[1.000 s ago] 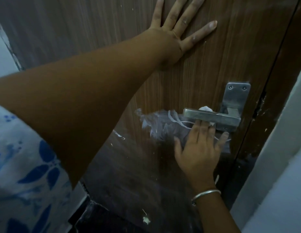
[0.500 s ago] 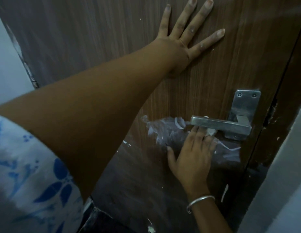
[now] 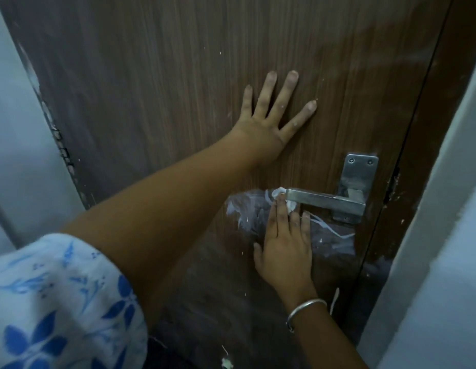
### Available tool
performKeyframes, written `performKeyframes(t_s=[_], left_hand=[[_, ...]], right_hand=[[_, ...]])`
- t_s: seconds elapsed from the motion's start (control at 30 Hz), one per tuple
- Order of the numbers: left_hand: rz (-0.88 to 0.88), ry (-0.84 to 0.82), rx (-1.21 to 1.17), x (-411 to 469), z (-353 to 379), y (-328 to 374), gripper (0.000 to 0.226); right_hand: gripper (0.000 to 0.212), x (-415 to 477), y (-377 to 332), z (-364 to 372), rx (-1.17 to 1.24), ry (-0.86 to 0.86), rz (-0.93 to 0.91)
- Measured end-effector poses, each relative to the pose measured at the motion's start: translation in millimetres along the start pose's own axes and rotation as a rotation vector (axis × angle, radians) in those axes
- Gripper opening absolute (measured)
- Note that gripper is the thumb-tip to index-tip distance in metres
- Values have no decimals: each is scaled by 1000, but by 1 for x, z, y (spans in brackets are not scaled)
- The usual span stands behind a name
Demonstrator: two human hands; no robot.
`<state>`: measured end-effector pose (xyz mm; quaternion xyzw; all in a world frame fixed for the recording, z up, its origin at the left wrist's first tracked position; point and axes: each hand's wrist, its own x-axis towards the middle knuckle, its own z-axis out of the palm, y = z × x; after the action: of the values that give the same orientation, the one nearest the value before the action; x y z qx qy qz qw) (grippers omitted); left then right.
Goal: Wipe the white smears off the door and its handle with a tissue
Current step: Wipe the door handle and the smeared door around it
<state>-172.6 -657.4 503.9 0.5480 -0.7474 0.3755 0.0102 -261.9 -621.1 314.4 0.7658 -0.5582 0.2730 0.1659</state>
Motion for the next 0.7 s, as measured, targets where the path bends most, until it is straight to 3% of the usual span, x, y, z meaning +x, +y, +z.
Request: performKeyframes(t_s=[0.13,0.33,0.53,0.7], left_hand=[[35,63,13,-25,14,6,68],[80,-28,37,-47,29,8,71],[163,-89,45,-52,23,-18,78],[179,-181,53,-49,15,-22,83]], right_hand=[[100,0,-1,-4,-6,-18,2],[96,8,-4,-3,-102,-64,-157],[103,8,-5,5,-42,-15,-69],[95,16,-24,10,-138,-121,-292]])
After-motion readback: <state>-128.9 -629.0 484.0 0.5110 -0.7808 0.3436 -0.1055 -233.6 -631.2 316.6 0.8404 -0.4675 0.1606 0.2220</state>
